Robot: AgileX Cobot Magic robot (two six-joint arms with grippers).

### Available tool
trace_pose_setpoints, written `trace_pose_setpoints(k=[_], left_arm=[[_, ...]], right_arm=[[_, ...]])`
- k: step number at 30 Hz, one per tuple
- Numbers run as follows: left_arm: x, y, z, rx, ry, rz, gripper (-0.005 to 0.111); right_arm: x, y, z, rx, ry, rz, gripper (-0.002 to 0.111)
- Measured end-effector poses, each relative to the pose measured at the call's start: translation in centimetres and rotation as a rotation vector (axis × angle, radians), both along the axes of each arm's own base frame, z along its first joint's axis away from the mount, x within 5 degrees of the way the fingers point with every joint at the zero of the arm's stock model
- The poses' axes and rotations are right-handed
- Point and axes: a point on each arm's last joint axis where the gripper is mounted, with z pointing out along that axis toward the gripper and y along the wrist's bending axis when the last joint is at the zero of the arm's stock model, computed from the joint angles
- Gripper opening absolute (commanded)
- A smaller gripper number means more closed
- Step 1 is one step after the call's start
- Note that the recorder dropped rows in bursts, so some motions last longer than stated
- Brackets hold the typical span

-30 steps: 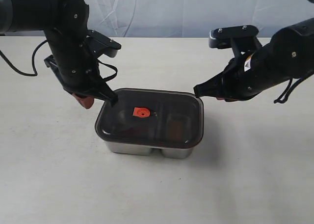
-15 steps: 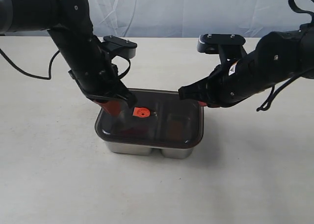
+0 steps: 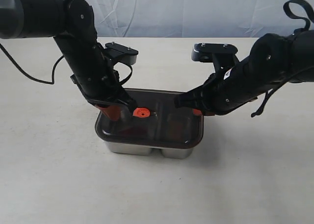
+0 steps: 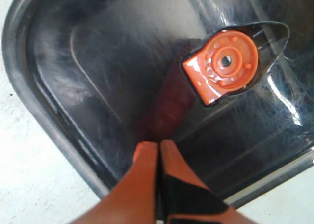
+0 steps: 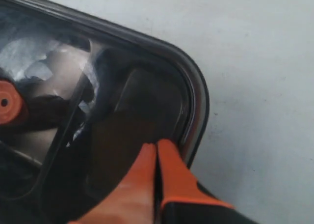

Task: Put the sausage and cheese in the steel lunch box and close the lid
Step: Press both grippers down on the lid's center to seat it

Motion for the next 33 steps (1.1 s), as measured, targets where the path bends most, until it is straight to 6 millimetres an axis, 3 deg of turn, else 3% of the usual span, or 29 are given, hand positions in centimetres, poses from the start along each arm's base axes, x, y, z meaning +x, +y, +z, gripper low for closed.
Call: trace_pose_setpoints(k=[7, 27, 31, 33], left_arm=[[-0.1, 0.1, -0.2, 0.002, 0.002, 0.001, 0.000], [-1.2, 0.7, -1.6, -0.007, 0.004, 0.072, 0.000], [-1.2, 0.8, -0.8, -0.036, -0.064, 0.085, 0.000], [-1.1, 1.4, 2.0, -0.056, -0.218, 0.093, 0.000]], right_arm=[[0.5, 0.4, -1.5, -0.016, 0.035, -0.001, -0.001], [1.1, 0.8, -2.6, -0.016, 0.041, -0.015, -0.001], [1.1, 0.7, -1.8, -0.001, 0.014, -0.016, -0.001], [0.2, 0.2, -0.1, -0.003, -0.006, 0.016, -0.001]])
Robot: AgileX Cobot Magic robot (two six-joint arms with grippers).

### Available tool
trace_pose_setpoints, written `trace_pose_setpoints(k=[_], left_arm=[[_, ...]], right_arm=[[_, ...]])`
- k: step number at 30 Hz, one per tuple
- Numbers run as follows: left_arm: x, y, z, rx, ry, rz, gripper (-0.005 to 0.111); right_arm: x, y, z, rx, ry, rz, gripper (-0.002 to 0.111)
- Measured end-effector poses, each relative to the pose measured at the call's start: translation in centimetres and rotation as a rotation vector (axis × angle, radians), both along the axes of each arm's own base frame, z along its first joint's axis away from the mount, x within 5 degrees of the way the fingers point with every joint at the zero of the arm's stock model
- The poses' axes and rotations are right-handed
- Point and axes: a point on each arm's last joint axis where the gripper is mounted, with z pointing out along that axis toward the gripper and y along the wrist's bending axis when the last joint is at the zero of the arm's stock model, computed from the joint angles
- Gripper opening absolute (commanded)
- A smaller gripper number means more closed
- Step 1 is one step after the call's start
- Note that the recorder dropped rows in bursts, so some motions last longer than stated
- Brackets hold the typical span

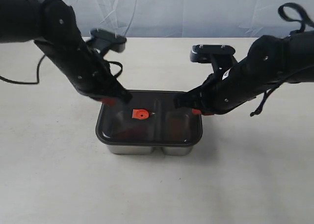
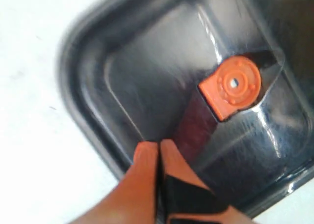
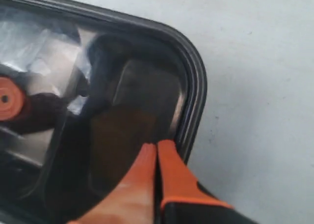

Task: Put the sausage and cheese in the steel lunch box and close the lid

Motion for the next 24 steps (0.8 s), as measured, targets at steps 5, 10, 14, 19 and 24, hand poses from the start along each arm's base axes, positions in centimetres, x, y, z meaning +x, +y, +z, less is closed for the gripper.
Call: trace_pose_setpoints(k=[5, 10, 14, 19, 24], left_arm=[[-6.0, 4.6, 14.9, -0.272, -0.597, 0.114, 0.000], [-16.1, 9.9, 14.7, -0.493, -0.742, 0.173, 0.000], [-19.9, 11.9, 10.4, -0.456, -0.634, 0.173, 0.000], [-21.5, 12.6, 9.1, -0.389, -0.533, 0.154, 0.000], [-21.9, 12.8, 9.0, -0.379, -0.516, 0.150, 0.000]], right_arm=[[-5.0, -3.5, 10.6, 0.069, -0.222, 0.105, -0.001], [-10.2, -6.4, 12.0, 0.213, -0.263, 0.087, -0.001], [-11.6, -7.4, 11.6, 0.227, -0.270, 0.087, -0.001], [-11.7, -7.4, 11.7, 0.232, -0.275, 0.088, -0.001], [-11.8, -7.8, 12.0, 0.235, -0.287, 0.077, -0.001]])
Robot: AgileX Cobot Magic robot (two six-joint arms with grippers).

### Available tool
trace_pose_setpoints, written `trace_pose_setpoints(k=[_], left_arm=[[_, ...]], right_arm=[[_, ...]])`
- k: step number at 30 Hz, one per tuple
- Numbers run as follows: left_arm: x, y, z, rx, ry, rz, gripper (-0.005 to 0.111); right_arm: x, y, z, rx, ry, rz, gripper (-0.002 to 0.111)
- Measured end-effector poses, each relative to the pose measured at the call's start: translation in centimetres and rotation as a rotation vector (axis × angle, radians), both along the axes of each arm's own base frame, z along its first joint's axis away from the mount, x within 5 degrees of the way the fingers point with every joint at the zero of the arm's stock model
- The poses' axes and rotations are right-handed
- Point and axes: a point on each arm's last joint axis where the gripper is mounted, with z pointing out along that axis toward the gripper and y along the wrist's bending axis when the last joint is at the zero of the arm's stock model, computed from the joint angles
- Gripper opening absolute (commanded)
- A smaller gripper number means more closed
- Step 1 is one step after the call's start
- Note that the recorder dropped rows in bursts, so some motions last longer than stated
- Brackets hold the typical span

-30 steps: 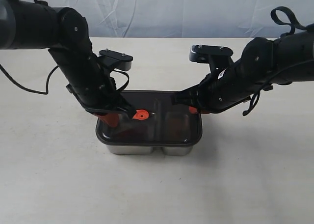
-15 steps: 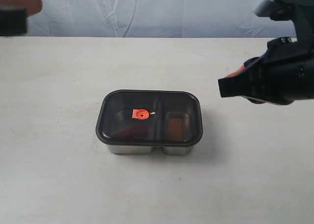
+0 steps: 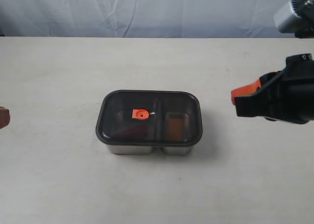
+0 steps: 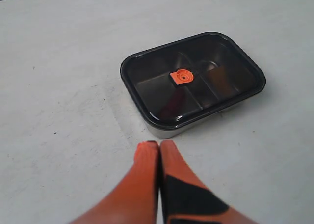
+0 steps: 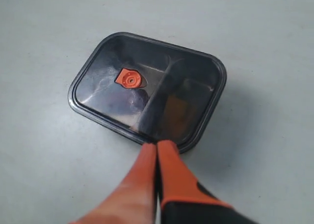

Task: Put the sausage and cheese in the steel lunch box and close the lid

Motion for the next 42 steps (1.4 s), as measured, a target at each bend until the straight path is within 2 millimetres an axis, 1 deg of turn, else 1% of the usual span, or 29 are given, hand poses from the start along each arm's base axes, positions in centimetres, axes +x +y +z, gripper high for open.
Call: trace_pose_setpoints(k=[3, 4, 6, 7, 9, 11, 13, 14, 17, 22, 25, 29, 32, 34, 36, 42], left_arm=[[0.0, 0.0, 0.0, 0.007, -0.002, 0.001, 0.000], [0.0, 0.1, 0.0, 0.015, -0.006, 0.002, 0.000], [0.1, 0.1, 0.0, 0.019, -0.008, 0.002, 0.000], [0.1, 0.1, 0.0, 0.020, -0.009, 0.003, 0.000], [0.1, 0.1, 0.0, 0.022, -0.010, 0.003, 0.000], [0.1, 0.1, 0.0, 0.024, -0.011, 0.003, 0.000], [0.1, 0.2, 0.0, 0.029, -0.014, 0.004, 0.000], [0.1, 0.2, 0.0, 0.031, -0.015, 0.004, 0.000], [0.1, 0.2, -0.1, 0.038, -0.017, 0.005, 0.000], [0.1, 0.2, -0.1, 0.038, -0.017, 0.005, 0.000], [0.1, 0.2, -0.1, 0.038, -0.017, 0.005, 0.000], [0.1, 0.2, -0.1, 0.038, -0.017, 0.005, 0.000], [0.1, 0.2, -0.1, 0.038, -0.017, 0.005, 0.000], [0.1, 0.2, -0.1, 0.038, -0.017, 0.005, 0.000], [0.1, 0.2, -0.1, 0.038, -0.017, 0.005, 0.000], [0.1, 0.2, -0.1, 0.038, -0.017, 0.005, 0.000]], right_arm=[[-0.7, -2.2, 1.5, 0.043, -0.071, -0.082, -0.001], [-1.0, -3.5, 2.3, 0.063, -0.117, -0.146, -0.001], [-2.4, -6.0, 3.7, 0.094, -0.233, -0.267, -0.001], [-3.3, -7.2, 4.2, 0.088, -0.305, -0.336, -0.001], [-5.1, -9.0, 4.9, 0.047, -0.434, -0.448, -0.001], [-6.8, -10.1, 5.2, 0.000, -0.533, -0.533, -0.001], [-8.2, -10.7, 5.0, -0.037, -0.600, -0.583, -0.001], [-8.6, -10.8, 4.8, -0.048, -0.618, -0.593, -0.001], [-9.2, -11.0, 3.3, -0.068, -0.624, -0.605, -0.001], [-9.2, -11.3, -1.0, -0.144, -0.580, -0.608, -0.001], [-9.3, -11.4, -3.4, -0.161, -0.596, -0.614, -0.001], [-9.1, -11.5, -6.5, -0.136, -0.624, -0.635, -0.001], [-8.7, -11.5, -8.5, -0.103, -0.583, -0.659, -0.001], [-8.5, -11.5, -9.5, -0.092, -0.549, -0.669, -0.001], [-8.5, -11.5, -10.1, -0.096, -0.530, -0.672, -0.001], [-8.4, -11.7, -10.8, -0.147, -0.517, -0.667, -0.001]])
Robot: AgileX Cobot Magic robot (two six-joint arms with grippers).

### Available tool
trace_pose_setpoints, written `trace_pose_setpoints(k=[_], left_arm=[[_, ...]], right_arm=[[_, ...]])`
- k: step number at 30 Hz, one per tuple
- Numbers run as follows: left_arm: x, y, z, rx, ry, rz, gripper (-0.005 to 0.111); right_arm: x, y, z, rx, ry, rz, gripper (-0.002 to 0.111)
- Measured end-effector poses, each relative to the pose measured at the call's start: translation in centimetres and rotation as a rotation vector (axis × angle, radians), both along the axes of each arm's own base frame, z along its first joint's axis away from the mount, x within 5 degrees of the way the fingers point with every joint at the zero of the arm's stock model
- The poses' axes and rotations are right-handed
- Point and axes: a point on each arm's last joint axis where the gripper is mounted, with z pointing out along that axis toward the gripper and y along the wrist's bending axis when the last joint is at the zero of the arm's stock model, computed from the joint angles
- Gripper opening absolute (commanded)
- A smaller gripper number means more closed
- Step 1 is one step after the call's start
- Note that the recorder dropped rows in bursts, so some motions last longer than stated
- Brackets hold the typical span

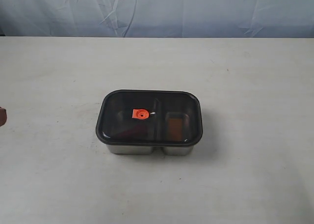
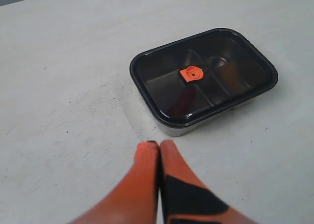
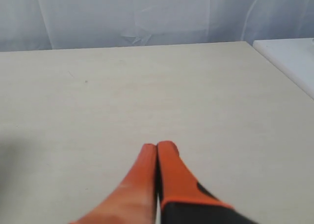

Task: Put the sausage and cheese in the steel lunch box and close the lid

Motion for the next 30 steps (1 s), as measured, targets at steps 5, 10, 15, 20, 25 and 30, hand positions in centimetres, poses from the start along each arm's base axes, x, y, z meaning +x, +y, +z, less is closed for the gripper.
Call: trace_pose_setpoints(k=[5, 10, 15, 20, 25, 30], left_arm=[[0.0, 0.0, 0.0, 0.000, 0.000, 0.000, 0.000], [0.0, 0.0, 0.0, 0.000, 0.000, 0.000, 0.000], [0.0, 0.0, 0.0, 0.000, 0.000, 0.000, 0.000], [0.0, 0.0, 0.0, 0.000, 0.000, 0.000, 0.000], [0.5, 0.1, -1.2, 0.007, -0.025, 0.023, 0.000], [0.8, 1.3, -4.5, 0.034, -0.032, 0.137, 0.000]], right_arm=[[0.1, 0.0, -0.9, 0.011, 0.020, -0.008, -0.001], [0.1, 0.0, -0.9, 0.030, 0.004, -0.014, -0.001], [0.1, 0.0, -0.9, 0.032, 0.005, -0.014, -0.001], [0.1, 0.0, -0.9, 0.034, 0.005, -0.015, -0.001], [0.1, 0.0, -0.9, 0.034, 0.005, -0.015, -0.001], [0.1, 0.0, -0.9, 0.034, 0.005, -0.015, -0.001]])
